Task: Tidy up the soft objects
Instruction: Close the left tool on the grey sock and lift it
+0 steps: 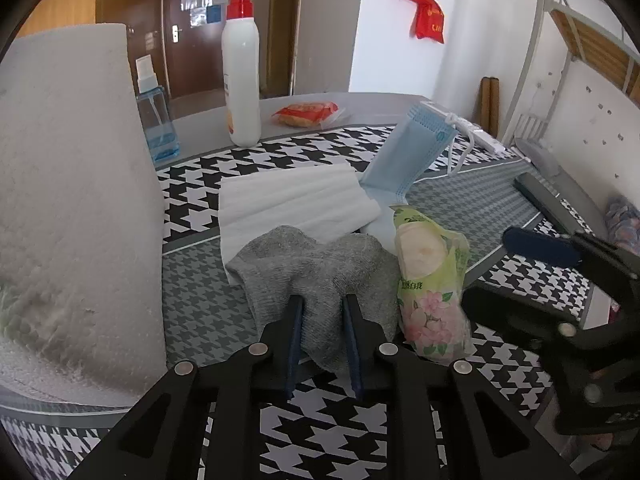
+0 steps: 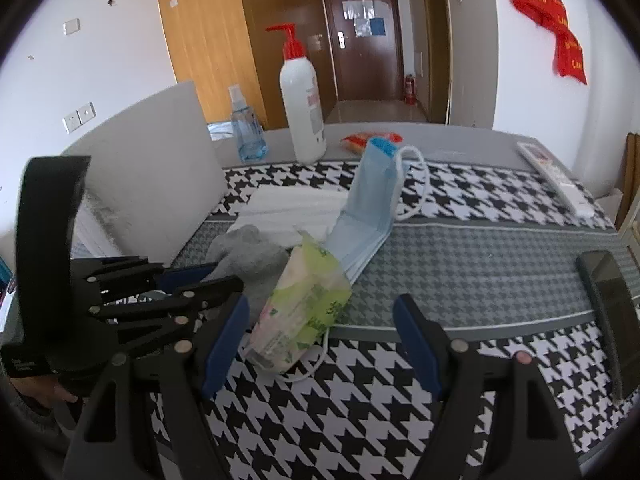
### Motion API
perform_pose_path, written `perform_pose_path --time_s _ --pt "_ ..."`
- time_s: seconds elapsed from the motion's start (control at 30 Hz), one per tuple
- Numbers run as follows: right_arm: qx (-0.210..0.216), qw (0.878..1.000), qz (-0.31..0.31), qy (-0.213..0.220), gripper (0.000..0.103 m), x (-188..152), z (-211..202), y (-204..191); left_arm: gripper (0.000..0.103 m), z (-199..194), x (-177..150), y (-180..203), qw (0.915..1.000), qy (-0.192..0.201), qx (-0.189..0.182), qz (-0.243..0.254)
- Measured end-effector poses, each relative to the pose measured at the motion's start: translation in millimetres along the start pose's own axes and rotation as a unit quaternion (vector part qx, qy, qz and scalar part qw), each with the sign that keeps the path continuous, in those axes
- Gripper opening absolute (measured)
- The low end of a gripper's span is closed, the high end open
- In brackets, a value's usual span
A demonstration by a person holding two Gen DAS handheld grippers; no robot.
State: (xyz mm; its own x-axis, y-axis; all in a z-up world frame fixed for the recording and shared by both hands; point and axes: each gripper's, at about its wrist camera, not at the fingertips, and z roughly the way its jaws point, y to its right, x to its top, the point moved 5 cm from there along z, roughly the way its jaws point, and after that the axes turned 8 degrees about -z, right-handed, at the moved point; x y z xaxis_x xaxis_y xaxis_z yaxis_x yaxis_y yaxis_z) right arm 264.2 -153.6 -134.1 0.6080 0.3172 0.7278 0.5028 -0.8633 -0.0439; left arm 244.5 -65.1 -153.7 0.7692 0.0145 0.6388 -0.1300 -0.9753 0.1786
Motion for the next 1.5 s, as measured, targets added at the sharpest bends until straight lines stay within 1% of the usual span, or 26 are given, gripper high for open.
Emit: perform_pose_path --time_s 0.2,0.4,0.5,0.63,0.73,0.93,1.07,1.33,1.5 --pt "0.007 1.000 0.008 -0.008 0.078 0.3 7.8 1.9 0.020 -0.1 1.0 -1.1 1.0000 0.001 -0.005 0.000" --pt "0.013 0.999 0.011 -0.032 0.064 -2.1 21.6 -1.1 0.020 0.9 1.9 -3.7 0.9999 -0.003 -0.015 -0.007" --pt "0.019 0.999 0.013 -0.035 0.060 -2.6 23.6 -2.8 0.020 1.9 1.7 -3.4 0.9998 -0.005 -0.016 -0.008" --pt "0.024 0.999 0.009 -0.042 0.049 -1.7 27.2 -8.9 0.020 2.4 2.0 -3.1 0.9998 -0.006 -0.016 -0.009" --pt "0.028 0.999 0.009 -0.044 0.041 -0.6 28.1 -11.1 0.020 2.4 2.2 -3.0 0.9999 -0.002 -0.014 -0.007" --pt "0.025 0.999 0.007 -0.042 0.031 -0.5 25.9 -13.3 0.016 -2.3 3.0 -1.3 0.9998 0.009 -0.017 -0.005" --pt "0.014 0.999 0.008 -0.029 0.029 2.0 13.2 -10.5 0.014 -11.0 5.2 2.1 0.9995 0.024 -0.021 0.002" --pt "-0.009 1.000 0.018 0.003 0.029 9.1 -15.0 1.7 0.014 -32.3 13.9 6.8 0.9982 0.056 -0.018 0.009" --pt "-0.019 1.000 0.013 0.017 0.029 14.7 -28.4 0.4 0.014 -45.1 18.5 10.1 0.9972 0.072 -0.017 0.015"
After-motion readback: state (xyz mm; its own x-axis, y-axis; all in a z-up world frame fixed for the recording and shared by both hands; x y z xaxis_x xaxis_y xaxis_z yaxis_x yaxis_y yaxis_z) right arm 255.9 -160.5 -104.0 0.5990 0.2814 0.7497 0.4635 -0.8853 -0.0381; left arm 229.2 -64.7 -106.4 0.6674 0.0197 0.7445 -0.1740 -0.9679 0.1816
